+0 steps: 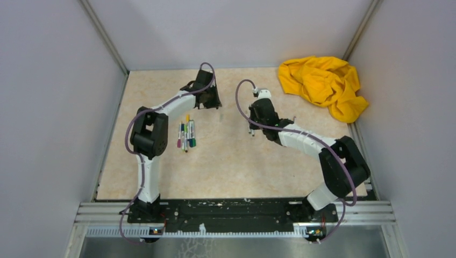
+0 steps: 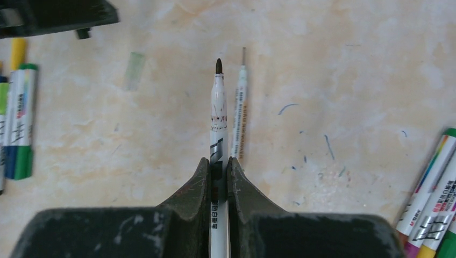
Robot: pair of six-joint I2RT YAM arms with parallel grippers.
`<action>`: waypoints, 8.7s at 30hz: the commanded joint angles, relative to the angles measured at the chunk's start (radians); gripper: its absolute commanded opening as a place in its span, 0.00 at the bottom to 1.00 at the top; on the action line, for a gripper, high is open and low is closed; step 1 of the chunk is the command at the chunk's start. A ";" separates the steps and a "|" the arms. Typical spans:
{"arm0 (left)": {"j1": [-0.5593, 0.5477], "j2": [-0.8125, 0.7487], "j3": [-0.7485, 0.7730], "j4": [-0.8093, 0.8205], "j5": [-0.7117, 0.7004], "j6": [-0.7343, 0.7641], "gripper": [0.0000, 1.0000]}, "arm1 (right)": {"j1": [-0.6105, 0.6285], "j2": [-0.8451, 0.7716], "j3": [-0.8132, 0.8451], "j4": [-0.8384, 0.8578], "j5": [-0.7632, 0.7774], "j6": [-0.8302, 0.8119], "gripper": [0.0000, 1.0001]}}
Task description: Open the pen caps
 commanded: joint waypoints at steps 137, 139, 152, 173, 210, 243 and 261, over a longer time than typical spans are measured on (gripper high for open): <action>-0.202 -0.401 -0.407 0.412 0.012 0.067 0.72 | -0.275 0.064 0.087 -0.026 -0.068 0.044 0.00; -0.202 -0.402 -0.438 0.447 0.086 0.035 0.72 | -0.250 0.055 0.103 0.018 -0.094 0.069 0.00; -0.200 -0.379 -0.608 0.740 0.335 -0.178 0.72 | -0.167 0.065 0.092 0.298 -0.183 0.235 0.00; -0.199 -0.264 -0.575 0.811 0.399 -0.274 0.47 | -0.127 0.082 0.098 0.318 -0.191 0.248 0.00; -0.199 -0.279 -0.501 0.644 0.498 -0.150 0.00 | -0.099 0.118 0.054 0.327 -0.304 0.157 0.16; -0.197 -0.312 -0.516 0.609 0.443 -0.136 0.00 | -0.097 0.129 0.049 0.321 -0.298 0.149 0.00; -0.211 -0.358 -0.837 0.710 0.282 -0.156 0.00 | -0.144 0.202 0.399 0.300 -0.220 0.091 0.00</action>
